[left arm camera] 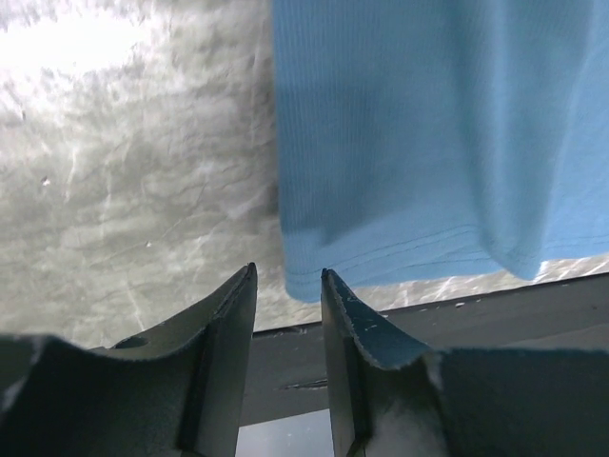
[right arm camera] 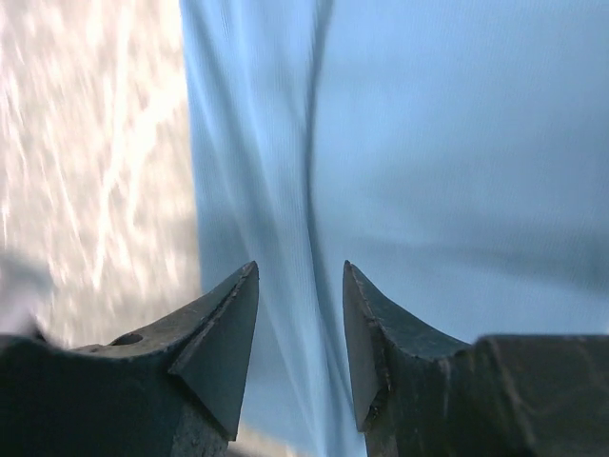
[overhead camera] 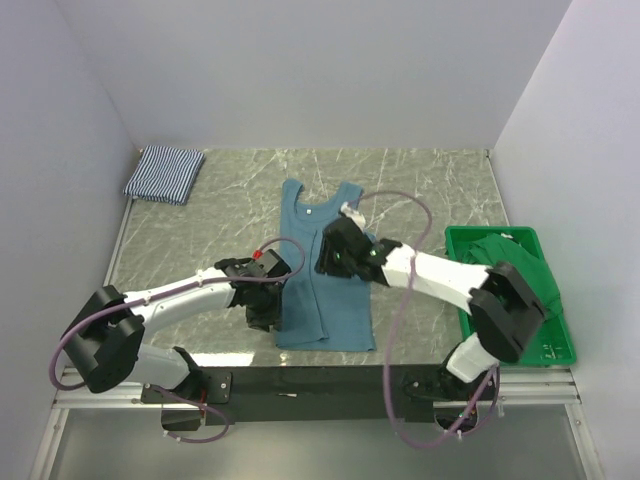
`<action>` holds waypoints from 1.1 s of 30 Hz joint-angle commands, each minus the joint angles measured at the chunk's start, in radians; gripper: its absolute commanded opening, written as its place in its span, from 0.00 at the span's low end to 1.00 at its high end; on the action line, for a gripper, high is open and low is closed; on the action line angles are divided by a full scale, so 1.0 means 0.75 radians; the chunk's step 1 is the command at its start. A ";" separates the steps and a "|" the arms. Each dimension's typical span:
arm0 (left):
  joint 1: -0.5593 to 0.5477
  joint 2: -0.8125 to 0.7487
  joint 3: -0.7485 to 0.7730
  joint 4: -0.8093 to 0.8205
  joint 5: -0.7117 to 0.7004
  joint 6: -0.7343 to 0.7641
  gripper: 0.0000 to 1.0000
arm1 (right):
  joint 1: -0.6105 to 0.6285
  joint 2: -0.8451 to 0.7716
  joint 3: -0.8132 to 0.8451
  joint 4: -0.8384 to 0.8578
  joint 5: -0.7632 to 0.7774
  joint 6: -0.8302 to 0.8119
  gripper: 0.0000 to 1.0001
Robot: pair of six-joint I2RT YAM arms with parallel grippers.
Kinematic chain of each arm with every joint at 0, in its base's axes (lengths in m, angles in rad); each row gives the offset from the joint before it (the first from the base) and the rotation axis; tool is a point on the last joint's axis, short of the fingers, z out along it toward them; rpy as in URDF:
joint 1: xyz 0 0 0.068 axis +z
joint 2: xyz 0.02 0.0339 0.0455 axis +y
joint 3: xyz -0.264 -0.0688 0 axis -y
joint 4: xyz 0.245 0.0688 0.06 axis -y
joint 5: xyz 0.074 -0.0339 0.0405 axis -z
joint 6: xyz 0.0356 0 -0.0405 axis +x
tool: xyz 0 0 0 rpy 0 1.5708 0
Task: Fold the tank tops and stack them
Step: Fold the tank top
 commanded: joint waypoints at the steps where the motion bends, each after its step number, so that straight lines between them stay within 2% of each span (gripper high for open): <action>1: -0.023 -0.003 0.039 -0.052 -0.018 -0.020 0.39 | -0.094 0.135 0.184 0.068 0.007 -0.157 0.47; 9: -0.031 0.066 0.045 -0.052 -0.012 -0.020 0.40 | -0.217 0.456 0.496 0.052 0.011 -0.249 0.47; 19: -0.033 0.126 0.033 -0.024 0.033 -0.002 0.36 | -0.262 0.669 0.669 0.099 -0.014 -0.296 0.46; 27: -0.031 0.144 0.006 -0.016 0.051 -0.018 0.27 | -0.274 0.775 0.742 0.146 -0.014 -0.305 0.45; 33: -0.033 0.152 -0.006 -0.026 0.057 -0.016 0.14 | -0.280 0.822 0.789 0.132 -0.007 -0.305 0.41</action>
